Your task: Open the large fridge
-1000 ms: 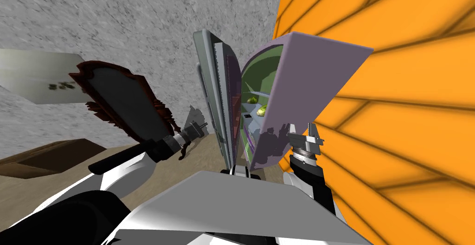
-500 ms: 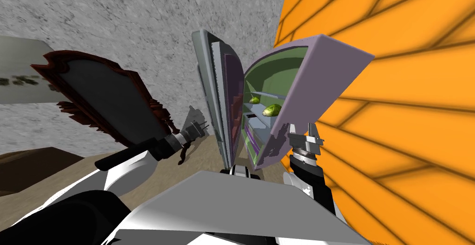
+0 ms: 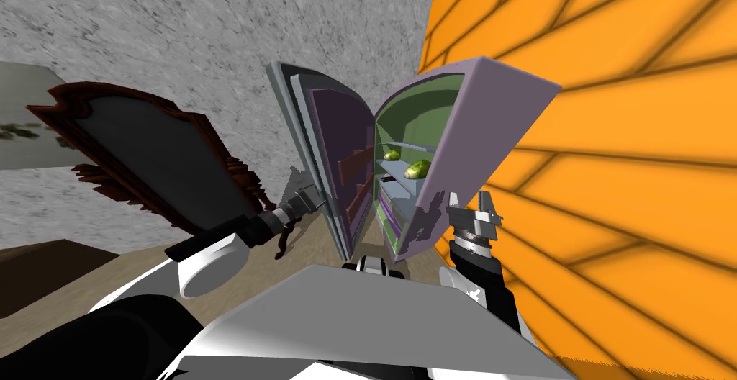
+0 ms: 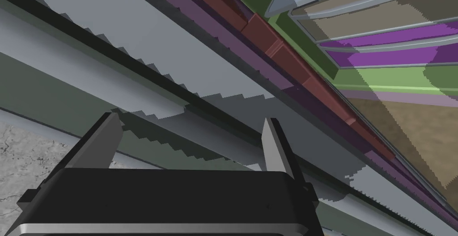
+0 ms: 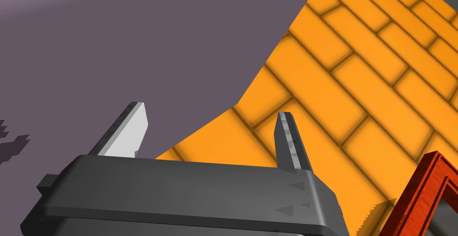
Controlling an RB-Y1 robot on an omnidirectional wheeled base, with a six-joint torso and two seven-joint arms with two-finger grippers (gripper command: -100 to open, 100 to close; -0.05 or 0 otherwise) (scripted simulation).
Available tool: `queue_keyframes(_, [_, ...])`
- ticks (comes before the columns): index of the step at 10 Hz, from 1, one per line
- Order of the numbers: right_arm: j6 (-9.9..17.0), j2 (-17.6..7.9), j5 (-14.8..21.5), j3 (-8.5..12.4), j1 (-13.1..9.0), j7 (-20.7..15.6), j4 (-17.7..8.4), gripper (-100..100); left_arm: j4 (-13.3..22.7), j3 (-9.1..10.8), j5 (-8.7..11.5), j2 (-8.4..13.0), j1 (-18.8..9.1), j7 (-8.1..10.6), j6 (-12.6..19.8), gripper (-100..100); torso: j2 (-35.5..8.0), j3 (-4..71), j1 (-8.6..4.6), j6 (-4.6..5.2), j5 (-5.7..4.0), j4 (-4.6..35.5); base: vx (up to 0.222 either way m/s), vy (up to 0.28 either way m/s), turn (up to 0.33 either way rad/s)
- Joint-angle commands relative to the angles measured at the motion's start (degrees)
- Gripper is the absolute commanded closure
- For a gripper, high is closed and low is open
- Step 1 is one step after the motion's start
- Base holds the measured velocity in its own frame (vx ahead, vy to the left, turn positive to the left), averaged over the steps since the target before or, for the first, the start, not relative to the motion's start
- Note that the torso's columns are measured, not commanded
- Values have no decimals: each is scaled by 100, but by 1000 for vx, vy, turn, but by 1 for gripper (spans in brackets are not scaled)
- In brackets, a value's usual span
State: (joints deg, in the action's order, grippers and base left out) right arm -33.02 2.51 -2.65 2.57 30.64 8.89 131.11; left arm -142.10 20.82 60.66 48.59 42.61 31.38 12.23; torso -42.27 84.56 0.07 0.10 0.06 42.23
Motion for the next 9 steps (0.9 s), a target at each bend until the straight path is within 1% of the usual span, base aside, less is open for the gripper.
queue_keyframes(1, [0,0,0,0,-1,0,0,0,182,-296,-160,-127,-169,-139,-89,-100,9,6,-6,4,-2,-4,-35,51,-133])
queue_keyframes(4, [0,0,0,0,0,0,0,0,334,-565,-289,-238,-305,-259,-182,-100,21,14,-10,-2,-3,-7,-31,42,-107])
queue_keyframes(9, [0,0,0,0,0,0,0,0,796,-993,-501,-421,-527,-455,-331,-100,64,40,6,11,10,-30,-31,38,-104])
